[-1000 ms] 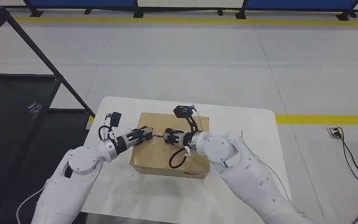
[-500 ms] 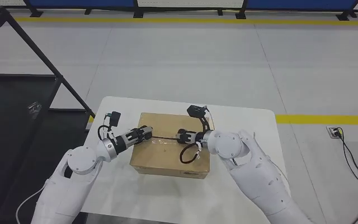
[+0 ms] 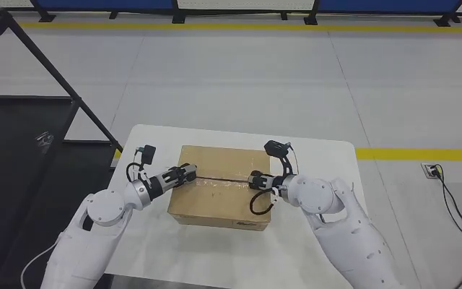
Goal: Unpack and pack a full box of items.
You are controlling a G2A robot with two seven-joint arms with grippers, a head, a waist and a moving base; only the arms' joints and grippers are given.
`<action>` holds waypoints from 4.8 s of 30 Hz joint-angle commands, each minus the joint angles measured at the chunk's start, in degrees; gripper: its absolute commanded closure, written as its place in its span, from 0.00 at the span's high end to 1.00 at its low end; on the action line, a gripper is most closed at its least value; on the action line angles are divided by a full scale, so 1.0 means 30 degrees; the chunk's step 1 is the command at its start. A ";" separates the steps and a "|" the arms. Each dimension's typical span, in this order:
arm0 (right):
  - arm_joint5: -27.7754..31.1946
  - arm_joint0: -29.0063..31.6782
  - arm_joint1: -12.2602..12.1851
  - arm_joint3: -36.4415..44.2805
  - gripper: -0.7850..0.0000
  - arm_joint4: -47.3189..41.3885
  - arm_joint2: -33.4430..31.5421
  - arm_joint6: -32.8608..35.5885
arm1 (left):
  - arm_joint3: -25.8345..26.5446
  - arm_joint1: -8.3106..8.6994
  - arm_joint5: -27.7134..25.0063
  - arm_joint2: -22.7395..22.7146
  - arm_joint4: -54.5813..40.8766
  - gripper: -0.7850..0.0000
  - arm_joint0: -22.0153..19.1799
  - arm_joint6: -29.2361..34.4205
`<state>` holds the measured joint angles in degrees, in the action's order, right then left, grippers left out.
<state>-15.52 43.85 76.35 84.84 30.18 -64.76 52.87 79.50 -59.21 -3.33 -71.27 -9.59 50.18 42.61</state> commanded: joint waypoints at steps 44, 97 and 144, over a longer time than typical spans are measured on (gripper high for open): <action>0.0562 0.0176 -0.0025 0.1833 0.00 -0.1704 0.1093 -0.2321 | 0.5742 0.0672 -0.0399 -0.6452 0.0001 1.00 0.5437 -0.4884; -0.0863 -0.3251 0.2241 -0.5433 0.00 -0.4500 0.3300 -0.3575 | -0.1932 -0.0704 -0.1444 -0.1521 -0.3848 1.00 0.1599 -0.3440; 0.3676 0.7177 0.0045 0.2870 1.00 -0.8356 -0.6708 -0.9456 | -0.1262 -0.0909 -0.2020 -0.3259 -0.3536 1.00 0.1673 -0.5822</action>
<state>-4.35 65.45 76.48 93.49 5.06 -84.93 24.37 75.26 -61.95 -9.25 -80.70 -20.06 54.90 25.76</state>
